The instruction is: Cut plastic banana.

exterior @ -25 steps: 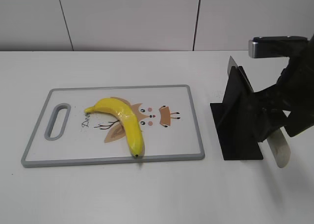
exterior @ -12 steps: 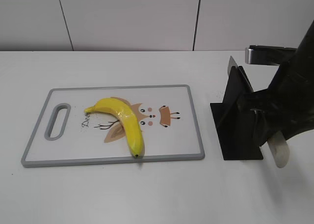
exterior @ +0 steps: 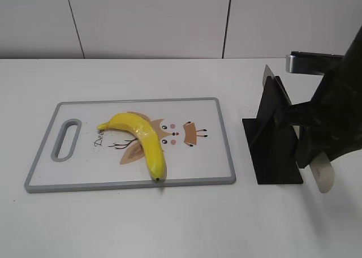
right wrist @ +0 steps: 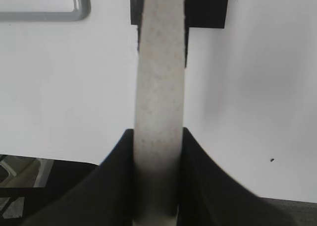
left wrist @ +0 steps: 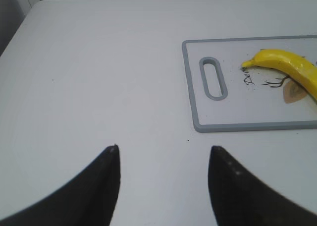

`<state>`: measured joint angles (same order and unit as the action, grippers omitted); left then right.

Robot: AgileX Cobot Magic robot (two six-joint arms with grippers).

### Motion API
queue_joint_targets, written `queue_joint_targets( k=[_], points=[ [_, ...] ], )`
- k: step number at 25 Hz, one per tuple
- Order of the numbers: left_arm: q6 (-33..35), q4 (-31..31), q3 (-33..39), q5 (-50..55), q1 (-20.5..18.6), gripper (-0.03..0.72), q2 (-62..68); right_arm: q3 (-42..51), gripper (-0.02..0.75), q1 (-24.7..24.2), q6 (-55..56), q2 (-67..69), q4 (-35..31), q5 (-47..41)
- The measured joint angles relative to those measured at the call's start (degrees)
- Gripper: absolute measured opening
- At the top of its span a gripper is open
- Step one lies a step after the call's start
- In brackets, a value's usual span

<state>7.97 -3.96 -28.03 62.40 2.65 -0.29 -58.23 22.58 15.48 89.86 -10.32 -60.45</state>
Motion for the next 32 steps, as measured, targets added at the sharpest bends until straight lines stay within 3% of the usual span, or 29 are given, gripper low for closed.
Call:
queue_joint_targets(
  k=[14, 21, 28, 32],
  points=[
    [0.0, 0.0, 0.0, 0.0, 0.0, 0.533, 0.0, -0.5, 0.179, 0.0, 1.3, -9.3, -0.1, -2.0],
    [0.0, 0.0, 0.0, 0.0, 0.0, 0.533, 0.0, -7.0, 0.179, 0.0, 1.1, -12.1, 0.5, -3.6],
    [0.0, 0.0, -0.9, -1.2, 0.0, 0.533, 0.0, -10.9, 0.176, 0.0, -8.0, -12.1, 0.5, -1.7],
    [0.4, -0.3, -2.8, -3.0, 0.0, 0.533, 3.8, -11.3, 0.176, 0.0, -20.5, -12.1, 0.0, 1.9]
  ],
)
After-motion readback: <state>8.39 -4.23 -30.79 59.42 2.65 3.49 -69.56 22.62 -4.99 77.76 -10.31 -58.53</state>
